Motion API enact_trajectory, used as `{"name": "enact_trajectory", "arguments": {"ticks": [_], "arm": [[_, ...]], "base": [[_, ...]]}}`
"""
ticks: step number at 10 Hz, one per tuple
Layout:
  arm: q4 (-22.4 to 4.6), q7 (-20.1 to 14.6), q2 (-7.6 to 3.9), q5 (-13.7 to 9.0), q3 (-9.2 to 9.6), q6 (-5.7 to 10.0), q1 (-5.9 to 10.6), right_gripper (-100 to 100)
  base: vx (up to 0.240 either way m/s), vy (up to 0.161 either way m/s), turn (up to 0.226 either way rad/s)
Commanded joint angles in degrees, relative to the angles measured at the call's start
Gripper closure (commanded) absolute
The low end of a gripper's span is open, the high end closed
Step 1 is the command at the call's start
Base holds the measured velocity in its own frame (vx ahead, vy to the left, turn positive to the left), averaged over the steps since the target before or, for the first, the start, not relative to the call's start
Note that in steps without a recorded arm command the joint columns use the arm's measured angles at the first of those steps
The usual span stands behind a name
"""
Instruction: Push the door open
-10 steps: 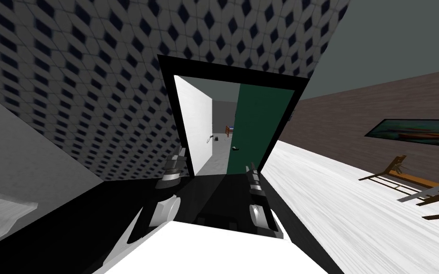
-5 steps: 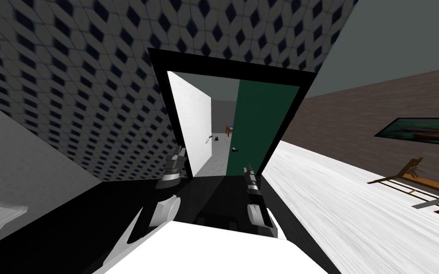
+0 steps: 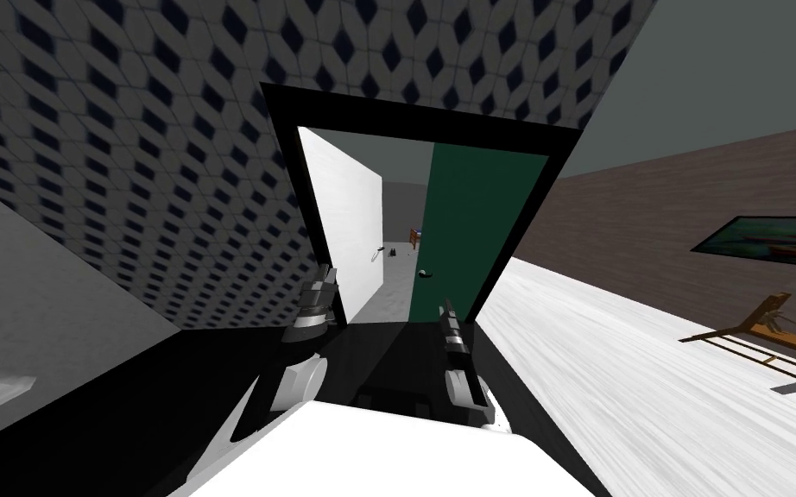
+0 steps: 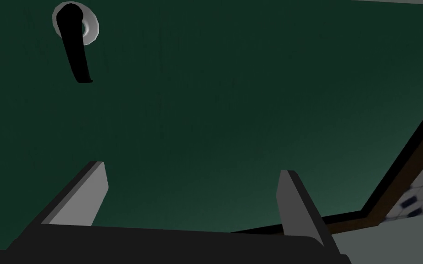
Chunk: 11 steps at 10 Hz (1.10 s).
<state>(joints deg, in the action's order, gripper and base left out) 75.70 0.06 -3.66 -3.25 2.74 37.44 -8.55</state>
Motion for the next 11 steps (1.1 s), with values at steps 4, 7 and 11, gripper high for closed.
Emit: {"name": "enact_trajectory", "arguments": {"ticks": [4, 7, 11], "arm": [[-7.89, 0.84, 0.71, 0.23, 0.26, 1.52, 3.18, -100], [-12.66, 1.33, 1.27, 0.37, 0.41, 2.43, 5.13, -100], [-18.55, 1.93, 2.15, 0.53, 0.59, 3.55, 7.54, -100]], "base": [[0.096, -0.064, 0.025], [0.096, -0.076, 0.025], [0.085, -0.060, 0.021]]}}
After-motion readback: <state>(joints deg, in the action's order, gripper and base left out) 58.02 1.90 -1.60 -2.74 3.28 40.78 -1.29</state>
